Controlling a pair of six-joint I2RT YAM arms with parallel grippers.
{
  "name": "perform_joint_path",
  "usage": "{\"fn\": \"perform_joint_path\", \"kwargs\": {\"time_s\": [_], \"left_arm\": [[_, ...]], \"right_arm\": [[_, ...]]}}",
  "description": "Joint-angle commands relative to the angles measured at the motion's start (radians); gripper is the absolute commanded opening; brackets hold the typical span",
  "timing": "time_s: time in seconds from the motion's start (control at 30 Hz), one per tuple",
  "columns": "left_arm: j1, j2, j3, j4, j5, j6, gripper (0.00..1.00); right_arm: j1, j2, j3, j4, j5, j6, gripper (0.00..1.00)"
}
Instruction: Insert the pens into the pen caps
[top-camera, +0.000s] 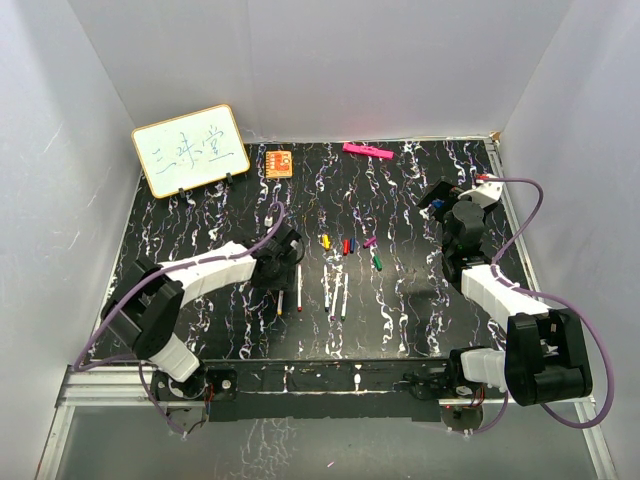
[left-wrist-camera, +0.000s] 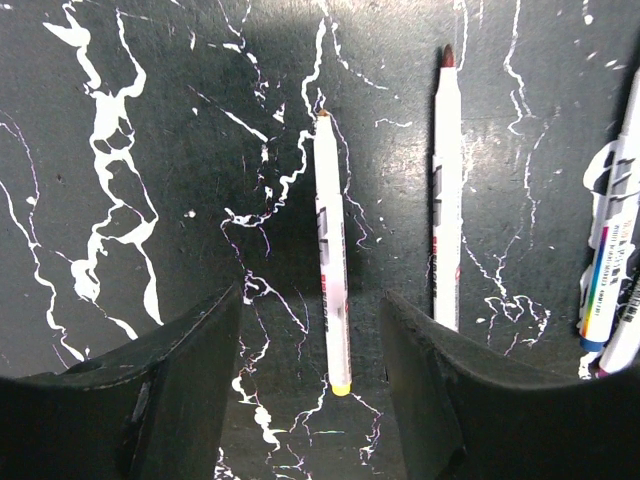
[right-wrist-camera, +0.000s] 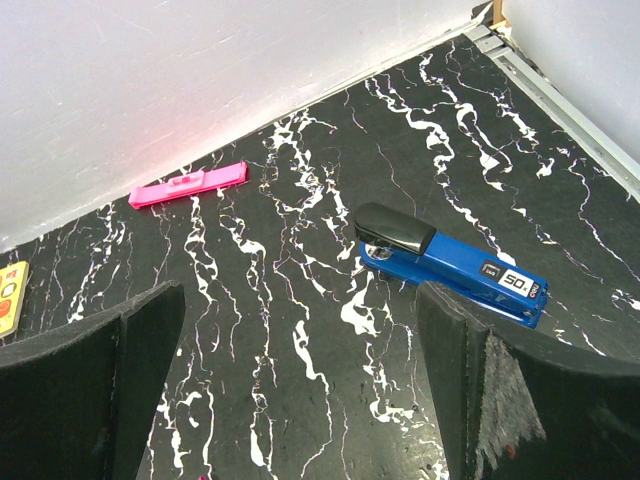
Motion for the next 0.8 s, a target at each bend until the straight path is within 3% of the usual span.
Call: {"fn": "perform_joint_path", "kwargs": {"time_s": [0.0, 0.57, 0.77], "left_arm": [[-0.005, 0.025, 0.049, -0.046, 0.002, 0.001, 0.53], [-0.007, 0.081, 0.047, -0.1, -0.004, 0.007, 0.44], [-0.006, 0.118, 0.046, -0.098, -0.005, 0.012, 0.28]], "right_arm": [[-0.001, -0.007, 0.039, 0.037, -0.009, 0.002, 0.98], [-0.002, -0.003, 0.037, 0.037, -0.003, 0.002, 0.98], [-0.001, -0.003, 0.037, 0.036, -0.003, 0.001, 0.98]]}}
